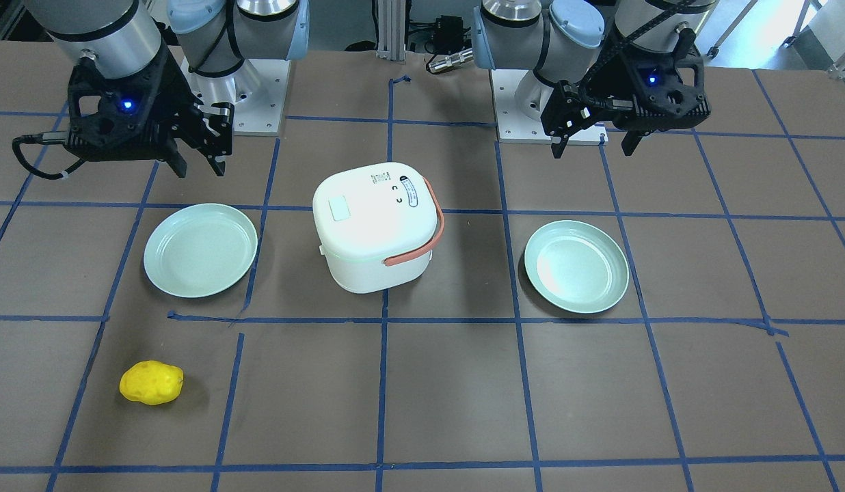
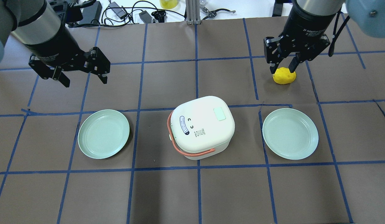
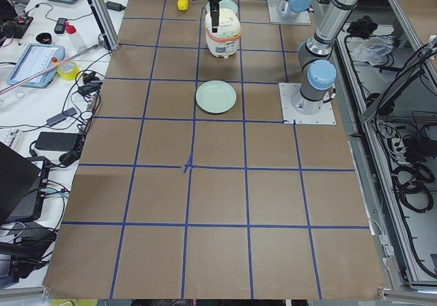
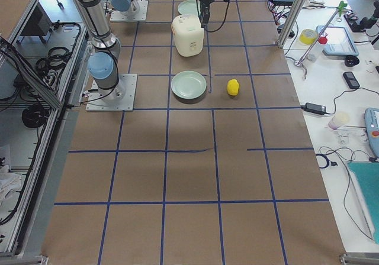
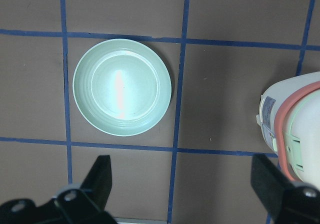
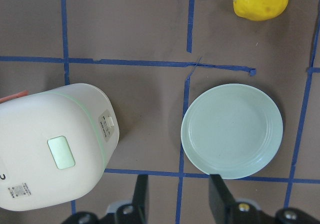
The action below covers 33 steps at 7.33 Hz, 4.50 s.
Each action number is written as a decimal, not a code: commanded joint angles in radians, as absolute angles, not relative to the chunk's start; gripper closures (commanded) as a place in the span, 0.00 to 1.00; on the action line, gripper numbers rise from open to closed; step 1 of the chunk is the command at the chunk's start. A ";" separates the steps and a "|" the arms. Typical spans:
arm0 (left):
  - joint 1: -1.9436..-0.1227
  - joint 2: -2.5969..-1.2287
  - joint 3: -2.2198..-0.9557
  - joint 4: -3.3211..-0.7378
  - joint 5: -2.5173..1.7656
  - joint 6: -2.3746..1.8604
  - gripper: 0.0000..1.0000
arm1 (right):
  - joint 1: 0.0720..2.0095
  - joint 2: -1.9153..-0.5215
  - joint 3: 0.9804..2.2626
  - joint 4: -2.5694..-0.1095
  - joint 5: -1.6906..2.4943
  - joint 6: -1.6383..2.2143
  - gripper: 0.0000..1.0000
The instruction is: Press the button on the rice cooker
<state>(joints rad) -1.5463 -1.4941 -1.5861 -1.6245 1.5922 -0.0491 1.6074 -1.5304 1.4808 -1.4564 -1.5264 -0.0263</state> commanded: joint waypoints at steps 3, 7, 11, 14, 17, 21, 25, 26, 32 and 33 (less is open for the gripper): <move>-1.546 -1.494 -1.586 -1.624 1.592 -0.049 0.00 | 1.787 -1.468 1.550 -1.621 -1.474 0.104 1.00; -1.546 -1.494 -1.586 -1.624 1.592 -0.049 0.00 | 1.850 -1.445 1.715 -1.799 -1.466 0.150 1.00; -1.546 -1.494 -1.586 -1.624 1.592 -0.049 0.00 | 1.852 -1.445 1.738 -1.798 -1.439 0.149 1.00; -1.546 -1.494 -1.586 -1.624 1.592 -0.049 0.00 | 1.852 -1.445 1.765 -1.798 -1.440 0.147 1.00; -1.546 -1.494 -1.586 -1.624 1.592 -0.049 0.00 | 1.852 -1.447 1.764 -1.799 -1.439 0.152 1.00; -1.546 -1.494 -1.586 -1.624 1.592 -0.049 0.00 | 1.845 -1.466 1.483 -1.648 -1.397 0.225 0.01; -1.546 -1.494 -1.586 -1.624 1.592 -0.049 0.00 | 1.673 -1.471 1.397 -1.497 -1.506 0.149 0.00; -1.546 -1.496 -1.586 -1.624 1.592 -0.049 0.00 | 1.619 -1.471 1.399 -1.496 -1.506 0.120 0.00; -1.546 -1.494 -1.586 -1.624 1.592 -0.049 0.00 | 1.473 -1.483 1.428 -1.503 -1.585 -0.023 0.00; -1.546 -1.494 -1.586 -1.624 1.592 -0.049 0.00 | 1.479 -1.497 1.428 -1.500 -1.582 -0.021 0.00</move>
